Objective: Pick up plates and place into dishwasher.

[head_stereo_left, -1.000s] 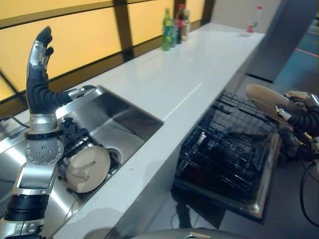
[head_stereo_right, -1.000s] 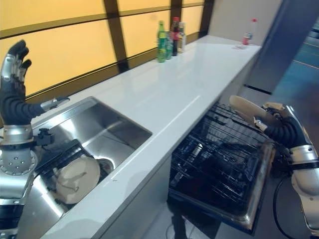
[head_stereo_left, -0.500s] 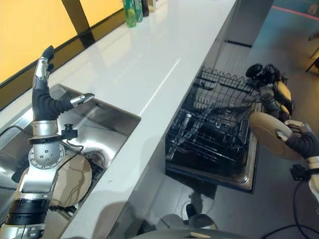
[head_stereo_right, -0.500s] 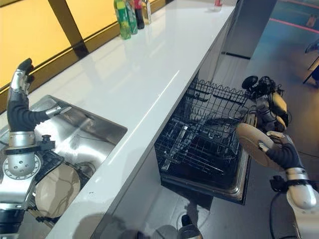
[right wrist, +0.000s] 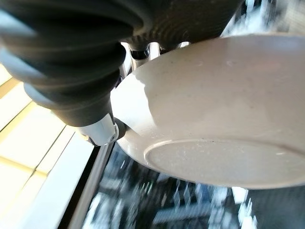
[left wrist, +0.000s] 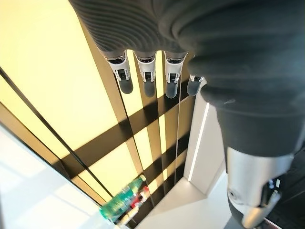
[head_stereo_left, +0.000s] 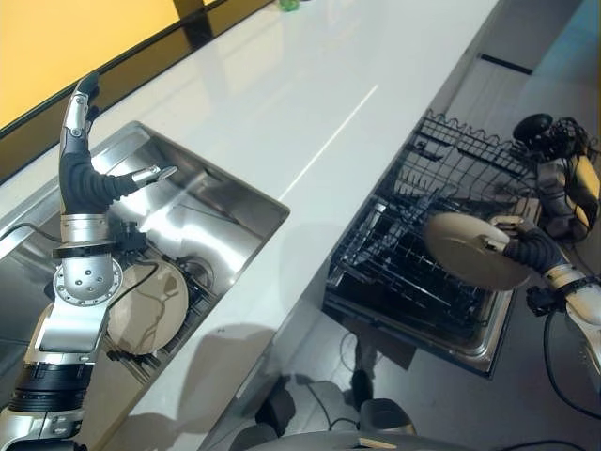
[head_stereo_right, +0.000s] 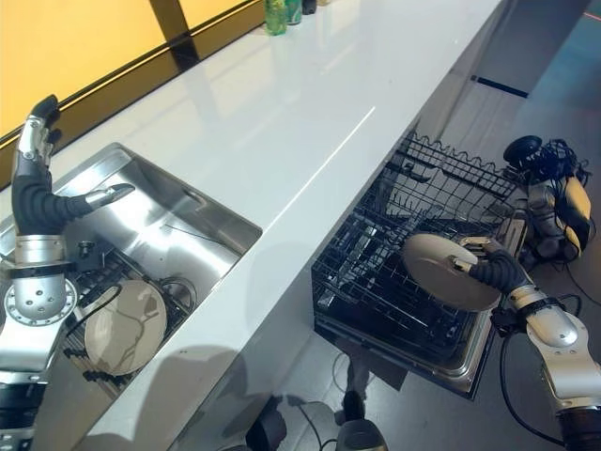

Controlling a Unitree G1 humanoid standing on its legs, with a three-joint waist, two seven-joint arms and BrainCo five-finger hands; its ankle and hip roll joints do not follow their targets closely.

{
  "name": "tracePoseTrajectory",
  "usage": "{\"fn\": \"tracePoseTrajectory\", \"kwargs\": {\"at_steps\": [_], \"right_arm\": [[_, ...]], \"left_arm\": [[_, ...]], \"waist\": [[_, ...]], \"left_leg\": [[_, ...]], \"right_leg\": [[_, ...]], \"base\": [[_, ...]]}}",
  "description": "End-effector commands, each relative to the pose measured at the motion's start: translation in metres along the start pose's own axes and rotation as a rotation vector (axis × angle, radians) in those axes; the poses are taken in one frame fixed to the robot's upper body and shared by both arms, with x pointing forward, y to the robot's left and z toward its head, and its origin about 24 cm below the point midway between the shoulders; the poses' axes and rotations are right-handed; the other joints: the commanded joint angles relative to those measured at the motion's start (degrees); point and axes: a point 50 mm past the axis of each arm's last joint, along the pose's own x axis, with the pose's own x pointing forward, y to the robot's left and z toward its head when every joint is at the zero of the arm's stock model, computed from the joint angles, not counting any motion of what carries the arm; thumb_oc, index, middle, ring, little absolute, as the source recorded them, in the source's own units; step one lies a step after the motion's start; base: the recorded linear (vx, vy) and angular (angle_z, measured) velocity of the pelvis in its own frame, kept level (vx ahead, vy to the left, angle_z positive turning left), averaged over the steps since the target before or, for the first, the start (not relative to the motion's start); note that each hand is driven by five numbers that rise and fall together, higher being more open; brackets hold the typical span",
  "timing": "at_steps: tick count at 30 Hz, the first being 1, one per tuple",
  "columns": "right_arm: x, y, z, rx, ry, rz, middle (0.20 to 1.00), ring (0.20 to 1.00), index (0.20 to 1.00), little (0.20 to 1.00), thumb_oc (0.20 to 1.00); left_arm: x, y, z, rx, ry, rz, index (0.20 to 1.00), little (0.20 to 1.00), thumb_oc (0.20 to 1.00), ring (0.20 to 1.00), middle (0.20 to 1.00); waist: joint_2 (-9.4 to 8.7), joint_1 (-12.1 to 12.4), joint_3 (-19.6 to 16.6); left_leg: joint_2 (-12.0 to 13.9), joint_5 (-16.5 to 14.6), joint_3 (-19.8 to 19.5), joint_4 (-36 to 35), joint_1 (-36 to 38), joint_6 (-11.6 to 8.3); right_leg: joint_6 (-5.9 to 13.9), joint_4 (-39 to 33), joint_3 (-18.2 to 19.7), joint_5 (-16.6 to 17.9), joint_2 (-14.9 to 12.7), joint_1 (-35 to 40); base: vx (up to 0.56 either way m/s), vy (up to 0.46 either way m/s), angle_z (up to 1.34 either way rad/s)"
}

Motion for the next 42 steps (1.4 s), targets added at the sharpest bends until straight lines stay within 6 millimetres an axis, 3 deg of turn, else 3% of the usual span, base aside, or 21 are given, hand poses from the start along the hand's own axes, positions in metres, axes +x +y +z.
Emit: {"fn": "tracePoseTrajectory", "kwargs": {"at_steps": [1,6,11,15,24,30,41,42], "right_arm": [[0.007,-0.018,0.022,0.055,-0.141,0.075,0.2,0.2,0.2,0.2,0.2],[0.008,-0.019,0.009,0.083,-0.075,0.106,0.2,0.2,0.2,0.2,0.2],[0.0,-0.005,-0.013,0.087,0.036,0.197,0.2,0.2,0.2,0.2,0.2],[-0.001,0.005,-0.027,0.087,0.092,0.238,0.2,0.2,0.2,0.2,0.2],[0.022,0.042,-0.029,0.027,0.122,0.363,0.2,0.2,0.2,0.2,0.2],[0.036,0.052,-0.037,0.006,0.154,0.392,0.2,0.2,0.2,0.2,0.2],[0.031,0.049,-0.043,-0.03,0.164,0.28,0.2,0.2,0.2,0.2,0.2],[0.03,0.049,-0.044,-0.029,0.165,0.268,0.294,0.294,0.294,0.294,0.294]], "left_arm": [[0.014,0.001,0.005,0.006,-0.06,-0.033,1.0,1.0,1.0,1.0,1.0],[0.013,0.003,0.002,0.006,-0.044,-0.051,1.0,1.0,1.0,1.0,1.0],[0.007,0.003,-0.003,0.012,-0.028,-0.072,1.0,1.0,1.0,1.0,1.0],[0.013,0.0,0.0,0.015,-0.051,-0.067,1.0,1.0,1.0,1.0,1.0],[0.031,-0.011,0.012,0.009,-0.137,0.039,1.0,1.0,1.0,1.0,1.0],[0.045,-0.018,0.024,-0.012,-0.192,0.071,1.0,1.0,1.0,1.0,1.0],[0.056,-0.01,0.033,-0.012,-0.208,0.07,1.0,1.0,1.0,1.0,1.0],[0.055,-0.01,0.032,-0.011,-0.207,0.067,1.0,1.0,1.0,1.0,1.0]], "waist": [[-1.34,2.07,-3.9],[-1.54,2.87,-4.18],[-1.77,2.84,-3.82],[-1.34,2.61,-1.84],[1.47,1.44,5.0],[3.1,1.54,7.78],[2.05,1.85,6.96],[1.94,1.88,6.77]], "left_leg": [[2.73,-0.89,-3.07,5.14,-4.55,-0.6],[3.96,-0.49,-2.83,5.44,-4.21,-1.3],[4.89,-0.13,-2.47,6.25,-4.15,-1.69],[4.99,0.14,-2.82,6.93,-5.37,-1.67],[3.92,1.47,-4.42,7.29,-10.93,-1.69],[3.19,2.24,-4.67,6.76,-12.88,-1.43],[2.88,2.47,-4.25,5.18,-11.82,-1.3],[2.89,2.4,-4.17,5.01,-11.46,-1.27]], "right_leg": [[-0.49,5.22,-2.82,-3.18,1.93,-2.76],[-0.46,4.98,-4.08,-3.16,1.86,-2.05],[-0.57,5.52,-4.22,-3.33,1.97,-1.85],[-0.72,6.37,-3.89,-3.38,1.83,-2.98],[-0.92,7.59,-2.74,-2.87,0.7,-8.71],[-1.17,7.34,-2.86,-2.11,-0.18,-11.0],[-0.76,5.85,-3.5,-1.62,0.28,-9.65],[-0.76,5.73,-3.53,-1.67,0.36,-9.31]], "base": [[0.09,-0.114,0.05],[0.07,-0.073,0.04],[0.05,-0.056,-0.02],[-0.07,-0.033,-0.07],[-0.18,0.032,-0.02],[-0.16,0.049,0.01],[-0.06,-0.016,0.03],[0.0,-0.016,0.07]]}}
